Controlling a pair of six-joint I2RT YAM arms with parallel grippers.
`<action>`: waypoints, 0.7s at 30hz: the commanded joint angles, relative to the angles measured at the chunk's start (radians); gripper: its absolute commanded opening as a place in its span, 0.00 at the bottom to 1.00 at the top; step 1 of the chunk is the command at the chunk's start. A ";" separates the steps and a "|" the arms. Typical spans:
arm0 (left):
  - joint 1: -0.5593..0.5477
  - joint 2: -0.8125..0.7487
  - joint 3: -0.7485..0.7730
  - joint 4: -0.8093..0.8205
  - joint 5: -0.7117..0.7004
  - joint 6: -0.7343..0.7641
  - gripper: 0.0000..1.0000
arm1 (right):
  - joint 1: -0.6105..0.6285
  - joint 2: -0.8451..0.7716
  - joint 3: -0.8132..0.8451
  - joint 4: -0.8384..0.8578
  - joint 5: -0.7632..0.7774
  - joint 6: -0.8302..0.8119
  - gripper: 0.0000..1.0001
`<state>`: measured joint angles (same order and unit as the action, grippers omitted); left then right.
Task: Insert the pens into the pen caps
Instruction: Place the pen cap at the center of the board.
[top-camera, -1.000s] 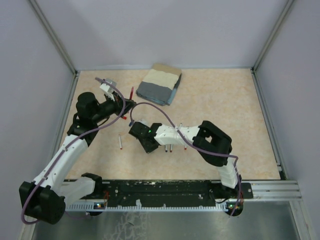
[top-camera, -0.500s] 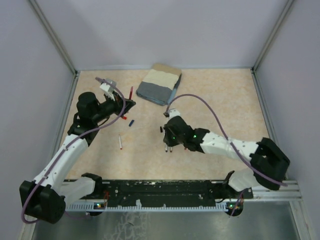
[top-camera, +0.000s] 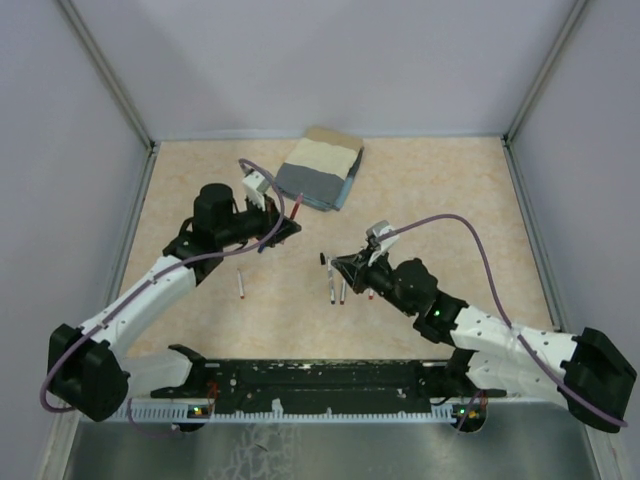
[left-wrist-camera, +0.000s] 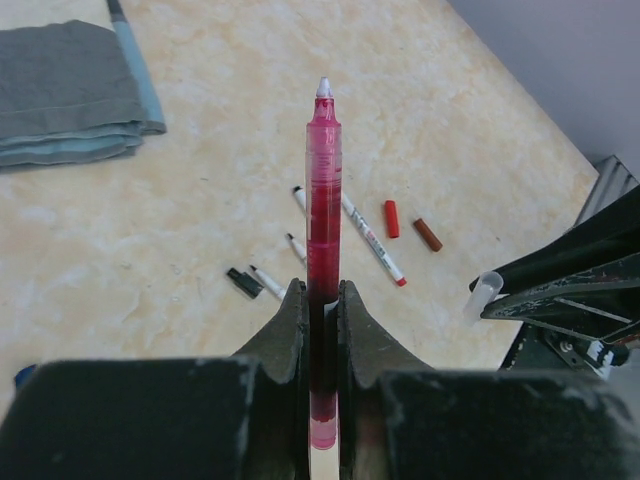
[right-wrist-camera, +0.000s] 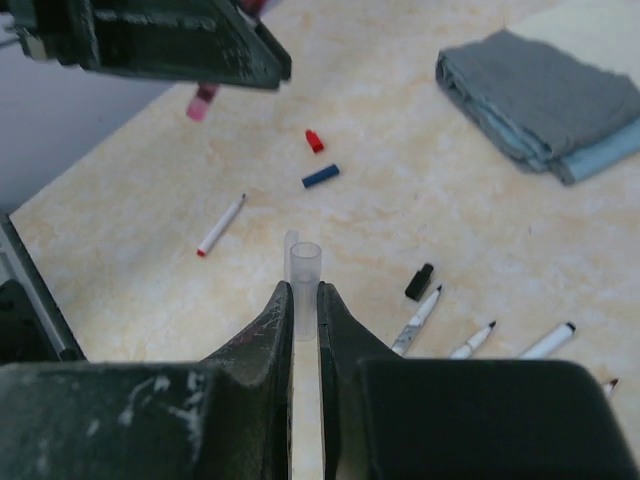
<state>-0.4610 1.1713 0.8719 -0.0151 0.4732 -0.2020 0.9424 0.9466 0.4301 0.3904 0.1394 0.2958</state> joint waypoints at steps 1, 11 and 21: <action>-0.059 0.022 -0.015 0.053 0.000 -0.072 0.00 | 0.004 -0.033 -0.013 0.286 0.018 -0.128 0.00; -0.151 0.089 -0.019 0.110 -0.005 -0.120 0.00 | 0.004 0.058 0.061 0.317 -0.044 -0.160 0.01; -0.104 -0.032 0.045 -0.059 -0.358 -0.038 0.00 | 0.004 0.048 0.195 -0.261 -0.106 -0.196 0.01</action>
<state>-0.5968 1.1965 0.8566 -0.0101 0.2741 -0.2943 0.9424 0.9939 0.5167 0.3790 0.0841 0.1322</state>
